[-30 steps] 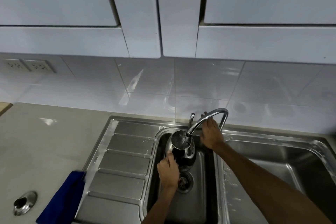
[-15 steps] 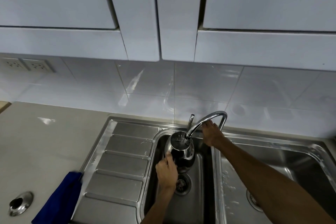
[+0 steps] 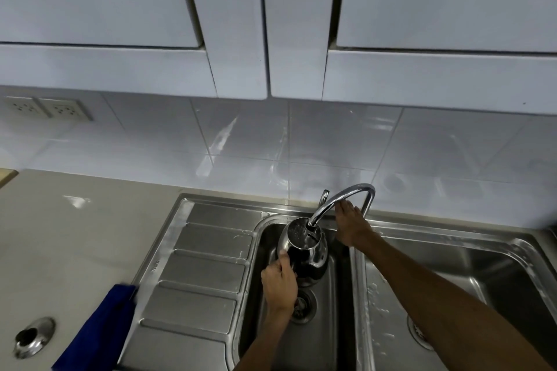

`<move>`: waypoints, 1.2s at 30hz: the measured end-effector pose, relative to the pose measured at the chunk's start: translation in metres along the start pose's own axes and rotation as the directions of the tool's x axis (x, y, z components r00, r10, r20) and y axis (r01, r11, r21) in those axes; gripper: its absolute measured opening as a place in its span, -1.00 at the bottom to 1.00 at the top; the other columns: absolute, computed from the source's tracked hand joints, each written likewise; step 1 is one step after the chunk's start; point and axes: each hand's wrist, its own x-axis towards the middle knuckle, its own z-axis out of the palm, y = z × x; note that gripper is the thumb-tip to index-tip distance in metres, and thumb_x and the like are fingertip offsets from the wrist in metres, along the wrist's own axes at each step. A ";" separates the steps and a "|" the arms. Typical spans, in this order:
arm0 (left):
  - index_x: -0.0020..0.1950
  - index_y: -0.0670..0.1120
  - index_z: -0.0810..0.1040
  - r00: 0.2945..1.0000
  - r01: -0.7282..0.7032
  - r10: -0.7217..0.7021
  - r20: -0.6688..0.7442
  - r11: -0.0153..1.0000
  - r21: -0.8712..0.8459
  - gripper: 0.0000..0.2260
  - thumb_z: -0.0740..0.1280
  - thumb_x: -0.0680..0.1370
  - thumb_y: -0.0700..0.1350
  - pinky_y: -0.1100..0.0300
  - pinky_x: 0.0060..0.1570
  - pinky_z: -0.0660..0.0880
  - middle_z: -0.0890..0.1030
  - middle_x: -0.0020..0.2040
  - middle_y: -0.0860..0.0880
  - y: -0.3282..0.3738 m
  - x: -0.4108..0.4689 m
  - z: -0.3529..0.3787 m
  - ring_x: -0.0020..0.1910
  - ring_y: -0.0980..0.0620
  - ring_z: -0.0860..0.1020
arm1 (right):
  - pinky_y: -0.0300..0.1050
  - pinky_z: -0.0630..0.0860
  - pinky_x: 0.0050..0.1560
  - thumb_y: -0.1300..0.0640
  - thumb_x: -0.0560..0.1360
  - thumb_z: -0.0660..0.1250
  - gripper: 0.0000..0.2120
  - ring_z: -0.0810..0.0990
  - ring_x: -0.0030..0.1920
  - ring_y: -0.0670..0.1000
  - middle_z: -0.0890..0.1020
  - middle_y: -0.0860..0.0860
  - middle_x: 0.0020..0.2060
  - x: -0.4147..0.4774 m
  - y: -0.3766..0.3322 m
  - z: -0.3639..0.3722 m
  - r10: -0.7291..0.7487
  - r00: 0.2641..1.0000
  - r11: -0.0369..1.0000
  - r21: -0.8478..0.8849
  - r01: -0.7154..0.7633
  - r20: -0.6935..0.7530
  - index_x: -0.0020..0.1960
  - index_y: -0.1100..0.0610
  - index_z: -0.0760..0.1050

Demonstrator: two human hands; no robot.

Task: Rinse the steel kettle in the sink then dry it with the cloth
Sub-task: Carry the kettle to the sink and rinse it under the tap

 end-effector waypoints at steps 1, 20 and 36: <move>-0.53 -0.11 0.43 1.000 -0.001 0.001 -0.001 1.000 0.003 -0.46 0.15 0.68 -0.08 0.27 -0.54 0.37 0.53 -0.57 -0.13 0.001 0.000 0.000 -0.62 0.13 0.45 | 0.10 0.05 0.54 0.20 0.44 0.36 -0.14 0.04 0.56 0.22 0.05 0.25 0.56 0.000 0.000 0.000 0.000 1.000 1.000 -0.005 0.000 -0.005 0.58 0.30 -0.07; -0.57 -0.01 0.29 1.000 -0.001 0.001 0.015 0.999 -0.034 -0.44 0.17 0.68 -0.08 0.07 -0.53 0.40 0.39 -0.65 0.02 0.009 -0.003 -0.004 -0.62 0.14 0.38 | 0.13 -0.02 0.55 0.17 0.48 0.31 -0.14 -0.02 0.58 0.25 -0.04 0.29 0.56 -0.014 0.001 0.002 -0.017 1.000 0.997 -0.070 0.017 -0.002 0.57 0.34 -0.13; -0.55 -0.06 0.36 1.000 0.008 -0.009 -0.019 0.999 -0.048 -0.46 0.16 0.67 -0.12 0.34 -0.57 0.32 0.43 -0.61 0.02 0.008 -0.017 -0.004 -0.64 0.15 0.43 | 0.09 -0.06 0.57 0.08 0.49 0.29 -0.16 0.01 0.57 0.26 0.03 0.31 0.56 -0.044 0.001 0.013 -0.025 0.997 0.998 -0.067 0.020 -0.079 0.57 0.35 -0.07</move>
